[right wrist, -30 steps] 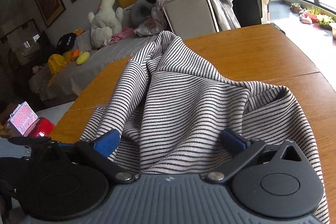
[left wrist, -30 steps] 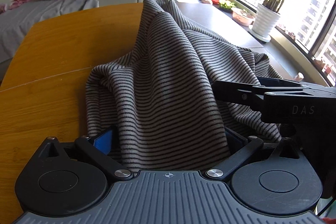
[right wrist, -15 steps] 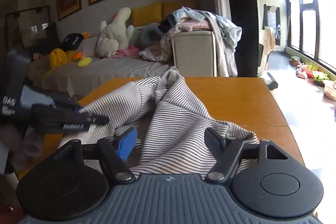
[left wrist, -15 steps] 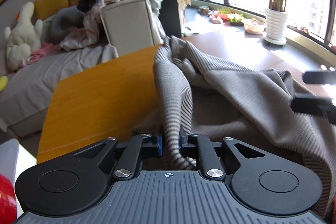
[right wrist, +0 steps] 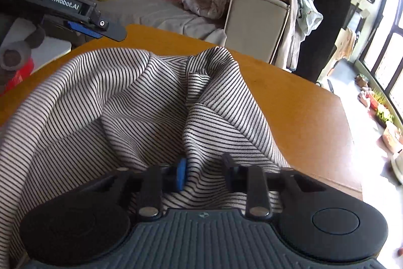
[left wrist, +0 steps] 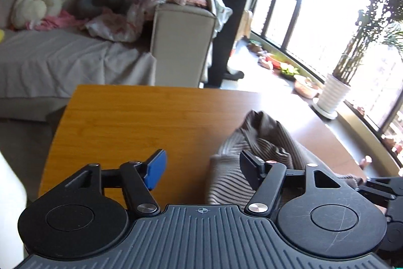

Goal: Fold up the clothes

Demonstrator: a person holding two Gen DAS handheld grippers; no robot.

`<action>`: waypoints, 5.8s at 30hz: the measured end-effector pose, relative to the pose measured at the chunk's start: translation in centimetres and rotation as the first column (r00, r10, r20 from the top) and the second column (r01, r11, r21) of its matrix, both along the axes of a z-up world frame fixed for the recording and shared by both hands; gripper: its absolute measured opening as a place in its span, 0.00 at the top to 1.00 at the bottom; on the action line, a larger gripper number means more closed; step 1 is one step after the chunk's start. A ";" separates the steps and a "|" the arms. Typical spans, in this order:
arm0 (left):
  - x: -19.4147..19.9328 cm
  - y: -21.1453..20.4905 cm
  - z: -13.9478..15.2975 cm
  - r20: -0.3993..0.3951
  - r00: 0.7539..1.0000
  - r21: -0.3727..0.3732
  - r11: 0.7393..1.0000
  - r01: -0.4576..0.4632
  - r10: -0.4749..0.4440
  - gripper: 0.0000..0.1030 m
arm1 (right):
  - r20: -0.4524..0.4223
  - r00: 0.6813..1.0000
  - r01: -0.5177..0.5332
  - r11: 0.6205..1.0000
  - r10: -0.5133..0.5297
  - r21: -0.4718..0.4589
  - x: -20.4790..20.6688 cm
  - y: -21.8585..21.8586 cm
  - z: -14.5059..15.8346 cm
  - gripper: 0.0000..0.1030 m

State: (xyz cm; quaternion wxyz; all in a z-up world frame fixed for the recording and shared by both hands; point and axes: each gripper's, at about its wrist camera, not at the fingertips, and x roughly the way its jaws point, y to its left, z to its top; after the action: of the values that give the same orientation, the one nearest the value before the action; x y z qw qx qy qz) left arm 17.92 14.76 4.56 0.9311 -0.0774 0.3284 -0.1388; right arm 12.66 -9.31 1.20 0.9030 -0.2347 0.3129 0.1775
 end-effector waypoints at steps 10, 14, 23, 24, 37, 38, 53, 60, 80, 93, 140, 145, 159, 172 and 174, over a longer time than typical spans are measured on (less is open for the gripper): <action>1.0 -0.2 -3.6 -0.125 0.991 -0.110 0.993 0.035 -0.049 0.15 | 0.340 0.921 0.265 0.946 -0.191 -0.188 10.0 -5.1 2.9 0.95; 1.7 -0.9 -4.4 -0.159 0.985 -0.106 0.993 0.048 -0.065 0.18 | 0.191 0.952 0.259 0.963 -0.241 -0.075 10.8 -6.9 -1.1 0.93; 5.6 -0.8 -2.7 0.019 0.998 0.262 0.963 -0.058 0.055 0.91 | 0.119 0.944 0.302 0.951 -0.309 0.069 8.2 -10.3 -2.8 0.75; 6.6 0.1 -2.5 0.038 0.994 0.294 0.950 -0.110 0.103 0.92 | 0.126 0.941 0.306 0.949 -0.313 0.072 7.7 -10.6 -2.5 0.73; 2.6 -1.6 -0.6 -0.034 0.999 -0.033 0.999 0.001 -0.002 0.29 | 0.145 0.972 0.140 0.952 -0.185 0.272 -1.6 -10.4 3.2 0.50; 1.5 -2.6 -0.9 -0.025 0.999 -0.050 0.998 0.034 -0.036 0.20 | 0.164 0.974 0.111 0.963 -0.154 0.244 -0.6 -9.4 3.5 0.51; -4.5 -5.1 -6.1 0.011 0.963 -0.047 0.962 0.269 -0.269 0.08 | -0.326 0.942 0.043 0.936 0.078 0.349 19.2 2.4 -1.6 0.83; -4.7 -4.9 -6.4 0.007 0.954 -0.043 0.953 0.300 -0.300 0.05 | -0.055 0.997 0.080 0.891 -0.062 0.446 22.5 1.7 4.2 1.00; -4.5 -5.5 -6.7 -0.003 0.945 0.011 0.945 0.327 -0.327 0.00 | -0.230 0.969 0.041 0.858 0.092 0.513 18.8 1.8 2.5 0.90; -3.9 -4.9 -6.8 -0.018 0.951 0.113 0.944 0.310 -0.310 0.00 | -0.103 0.995 0.043 0.940 -0.009 0.337 18.6 0.6 2.7 0.62; -4.7 -4.0 -2.8 0.050 0.980 -0.042 0.980 0.193 -0.190 0.00 | 0.186 0.805 0.440 0.777 -0.564 0.449 3.0 -23.2 16.0 0.97; -4.9 -3.7 -2.8 0.053 0.978 -0.044 0.978 0.202 -0.200 0.00 | 0.209 0.851 0.347 0.815 -0.482 0.464 4.5 -19.6 17.6 0.97; -6.7 -2.2 -3.0 0.060 0.978 -0.076 0.976 0.203 -0.199 0.00 | 0.244 0.965 -0.017 0.908 -0.095 0.420 11.3 0.4 17.7 0.97; -6.5 -0.1 -3.3 0.052 0.984 -0.113 0.978 0.174 -0.169 0.00 | 0.051 0.999 -0.014 0.930 -0.005 0.368 12.9 5.4 9.7 0.93; -6.4 0.3 -3.2 0.051 0.987 -0.107 0.982 0.157 -0.153 0.00 | 0.037 0.999 -0.004 0.927 -0.010 0.376 12.6 5.1 9.3 0.80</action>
State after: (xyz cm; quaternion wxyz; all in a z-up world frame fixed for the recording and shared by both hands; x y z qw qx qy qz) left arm 11.57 15.02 1.38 0.9184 -0.1002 0.3055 -0.2304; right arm 25.23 -4.26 10.48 0.9374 -0.0602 0.2562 0.2282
